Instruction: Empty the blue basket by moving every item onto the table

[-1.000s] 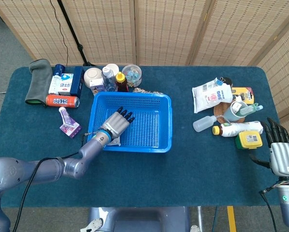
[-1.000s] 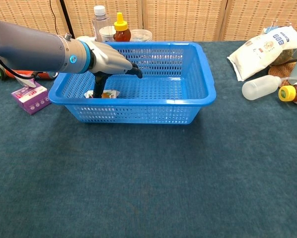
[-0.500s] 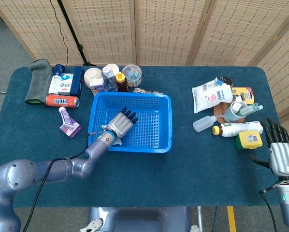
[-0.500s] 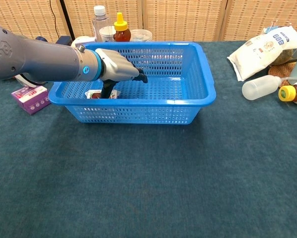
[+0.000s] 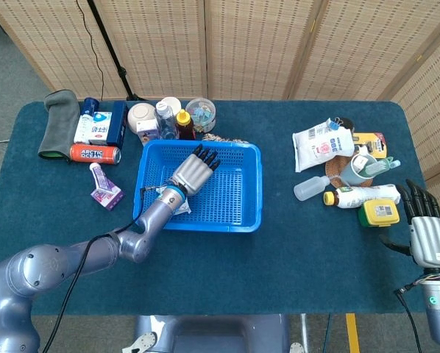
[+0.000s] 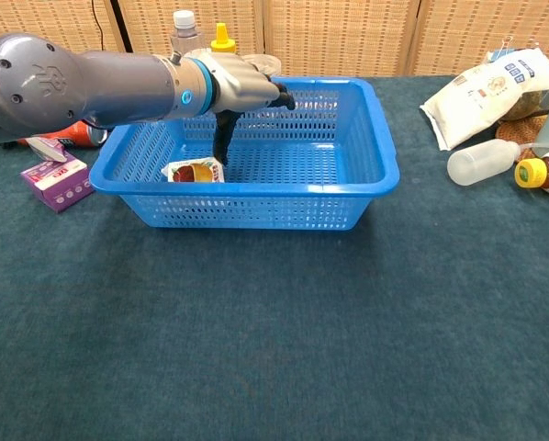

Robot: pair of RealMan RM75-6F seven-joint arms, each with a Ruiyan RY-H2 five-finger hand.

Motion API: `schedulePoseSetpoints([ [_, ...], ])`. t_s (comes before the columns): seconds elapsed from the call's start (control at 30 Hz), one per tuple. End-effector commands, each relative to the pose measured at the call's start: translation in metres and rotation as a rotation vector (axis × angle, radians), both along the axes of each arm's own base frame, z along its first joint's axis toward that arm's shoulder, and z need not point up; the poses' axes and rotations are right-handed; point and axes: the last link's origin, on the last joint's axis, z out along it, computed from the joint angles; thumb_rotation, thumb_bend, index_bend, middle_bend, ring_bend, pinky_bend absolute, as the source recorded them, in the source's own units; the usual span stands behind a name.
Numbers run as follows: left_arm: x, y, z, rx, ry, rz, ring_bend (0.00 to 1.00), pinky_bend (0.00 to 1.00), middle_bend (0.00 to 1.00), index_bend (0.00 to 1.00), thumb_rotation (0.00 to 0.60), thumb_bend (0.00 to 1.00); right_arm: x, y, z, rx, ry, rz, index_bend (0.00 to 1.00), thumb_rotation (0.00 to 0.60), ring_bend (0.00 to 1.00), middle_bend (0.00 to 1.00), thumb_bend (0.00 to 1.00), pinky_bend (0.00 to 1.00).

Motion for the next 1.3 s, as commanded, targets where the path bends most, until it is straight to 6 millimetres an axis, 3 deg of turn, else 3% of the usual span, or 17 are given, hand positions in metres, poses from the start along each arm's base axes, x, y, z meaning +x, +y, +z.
schedulePoseSetpoints([
  [0.03,0.005,0.000,0.010,-0.016,-0.052,0.000,0.00,0.00,0.00,0.00,0.600,0.07,0.000,0.000,0.000,-0.001,-0.001,0.001,0.00,0.600,0.00,0.00,0.00,0.07],
  [0.3,-0.025,-0.023,0.037,-0.109,0.027,0.050,0.00,0.00,0.00,0.00,0.600,0.07,0.003,0.001,-0.001,0.003,-0.002,0.011,0.00,0.600,0.00,0.00,0.00,0.07],
  [0.63,-0.049,-0.026,0.030,-0.097,0.122,0.092,0.00,0.00,0.00,0.00,0.600,0.07,0.003,0.002,-0.003,0.008,0.000,0.007,0.00,0.600,0.00,0.00,0.00,0.07],
  [0.87,-0.041,-0.020,0.015,-0.072,0.115,0.066,0.00,0.00,0.00,0.00,0.600,0.07,0.002,0.001,-0.004,0.010,0.002,0.002,0.00,0.600,0.00,0.00,0.00,0.07],
  [1.3,-0.006,-0.005,-0.010,-0.035,0.068,0.005,0.00,0.00,0.00,0.00,0.600,0.07,0.000,-0.001,-0.005,0.014,0.004,-0.006,0.00,0.600,0.00,0.00,0.00,0.07],
])
